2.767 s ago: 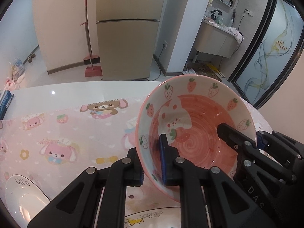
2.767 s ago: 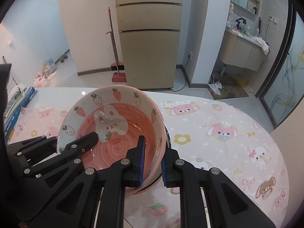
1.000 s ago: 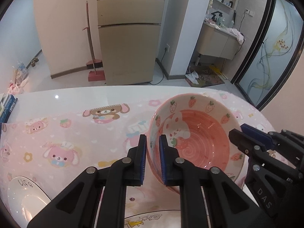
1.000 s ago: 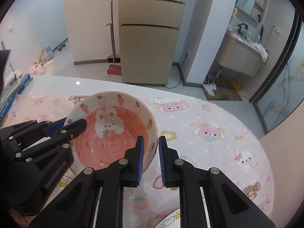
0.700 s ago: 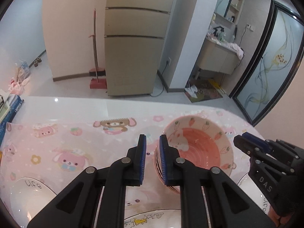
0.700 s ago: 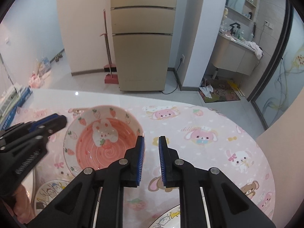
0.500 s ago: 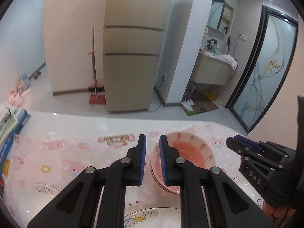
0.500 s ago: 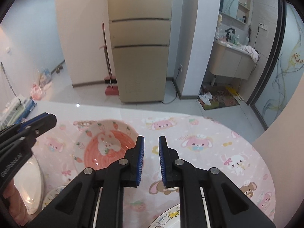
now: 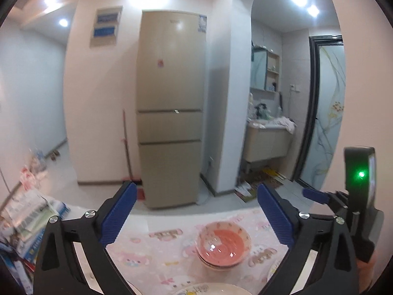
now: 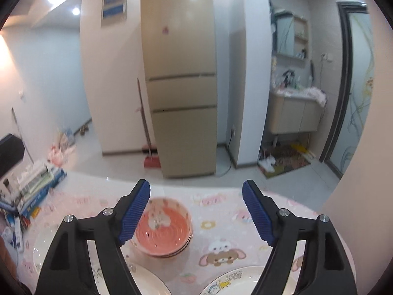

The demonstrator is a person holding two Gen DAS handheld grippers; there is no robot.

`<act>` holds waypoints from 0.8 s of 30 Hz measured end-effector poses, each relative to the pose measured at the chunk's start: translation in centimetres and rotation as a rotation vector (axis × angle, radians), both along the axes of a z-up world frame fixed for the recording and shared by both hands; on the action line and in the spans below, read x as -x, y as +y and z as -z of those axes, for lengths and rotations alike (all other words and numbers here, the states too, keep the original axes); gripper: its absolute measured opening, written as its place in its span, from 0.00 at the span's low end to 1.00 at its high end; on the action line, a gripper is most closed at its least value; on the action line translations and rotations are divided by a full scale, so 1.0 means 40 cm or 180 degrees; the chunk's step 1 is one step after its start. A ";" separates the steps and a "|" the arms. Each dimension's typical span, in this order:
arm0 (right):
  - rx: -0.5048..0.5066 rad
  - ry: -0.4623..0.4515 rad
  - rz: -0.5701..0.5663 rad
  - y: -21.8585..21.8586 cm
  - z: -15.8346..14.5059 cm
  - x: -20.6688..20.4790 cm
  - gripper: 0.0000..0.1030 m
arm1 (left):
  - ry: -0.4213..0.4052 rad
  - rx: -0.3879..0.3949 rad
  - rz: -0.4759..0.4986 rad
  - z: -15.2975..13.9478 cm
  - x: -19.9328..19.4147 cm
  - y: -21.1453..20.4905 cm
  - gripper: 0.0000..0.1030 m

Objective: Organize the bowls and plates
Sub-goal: 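Raise both grippers and move them to the white 'Life' plate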

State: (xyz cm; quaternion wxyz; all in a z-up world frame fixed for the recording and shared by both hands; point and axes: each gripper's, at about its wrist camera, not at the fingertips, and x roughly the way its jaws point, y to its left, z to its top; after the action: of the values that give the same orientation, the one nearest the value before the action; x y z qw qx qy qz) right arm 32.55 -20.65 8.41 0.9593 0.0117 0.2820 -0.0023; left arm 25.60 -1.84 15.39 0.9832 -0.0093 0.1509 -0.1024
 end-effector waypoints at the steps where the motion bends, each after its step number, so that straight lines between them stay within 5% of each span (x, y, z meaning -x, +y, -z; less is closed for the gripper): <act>1: -0.0003 -0.0062 -0.0017 -0.001 -0.013 0.014 0.78 | -0.0086 -0.0014 -0.0130 -0.016 0.012 0.002 0.96; 8: -0.0138 -0.0559 -0.0078 -0.004 -0.105 0.123 0.86 | -0.0458 0.0255 -0.0147 -0.086 0.118 0.073 0.99; 12: -0.0152 -0.0765 -0.0201 0.024 -0.137 0.174 1.00 | -0.0615 0.0084 -0.0201 -0.098 0.179 0.107 0.99; 16: -0.0199 -0.1057 -0.0280 0.072 -0.159 0.224 1.00 | -0.0766 -0.0057 -0.0378 -0.102 0.258 0.140 0.99; 24: -0.0338 -0.1155 -0.0587 0.178 -0.205 0.286 1.00 | -0.0808 0.0085 -0.0578 -0.097 0.345 0.230 0.99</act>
State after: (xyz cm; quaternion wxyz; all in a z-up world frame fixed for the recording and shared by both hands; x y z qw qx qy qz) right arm 21.13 -13.53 16.62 0.9886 0.0366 0.1042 0.1026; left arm 11.78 7.34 19.28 0.9994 -0.0230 0.0226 -0.0154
